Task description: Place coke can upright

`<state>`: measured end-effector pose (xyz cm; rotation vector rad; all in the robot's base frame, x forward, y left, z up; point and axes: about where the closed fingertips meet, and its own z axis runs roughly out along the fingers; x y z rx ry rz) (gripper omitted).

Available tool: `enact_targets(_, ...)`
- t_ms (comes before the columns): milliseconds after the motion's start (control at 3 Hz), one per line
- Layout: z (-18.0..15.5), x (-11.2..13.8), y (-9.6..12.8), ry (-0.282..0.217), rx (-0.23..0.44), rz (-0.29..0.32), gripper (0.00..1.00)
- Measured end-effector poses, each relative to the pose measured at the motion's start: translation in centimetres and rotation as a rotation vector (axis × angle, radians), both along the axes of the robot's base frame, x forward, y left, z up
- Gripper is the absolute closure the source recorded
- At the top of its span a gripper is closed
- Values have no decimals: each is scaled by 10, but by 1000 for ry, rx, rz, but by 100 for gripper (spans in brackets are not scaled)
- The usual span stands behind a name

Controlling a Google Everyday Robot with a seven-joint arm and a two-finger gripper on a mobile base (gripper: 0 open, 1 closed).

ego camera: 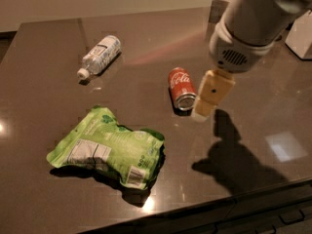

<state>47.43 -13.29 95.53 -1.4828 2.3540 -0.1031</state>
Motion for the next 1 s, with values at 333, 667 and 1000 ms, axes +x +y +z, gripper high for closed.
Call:
enact_targets(333,-6,20,27,38,-37,-31,0)
enact_targets(667,-13,41,43,84,-56,-87,0)
enact_targets(1000,-22,65,53,121,-53,-164,0)
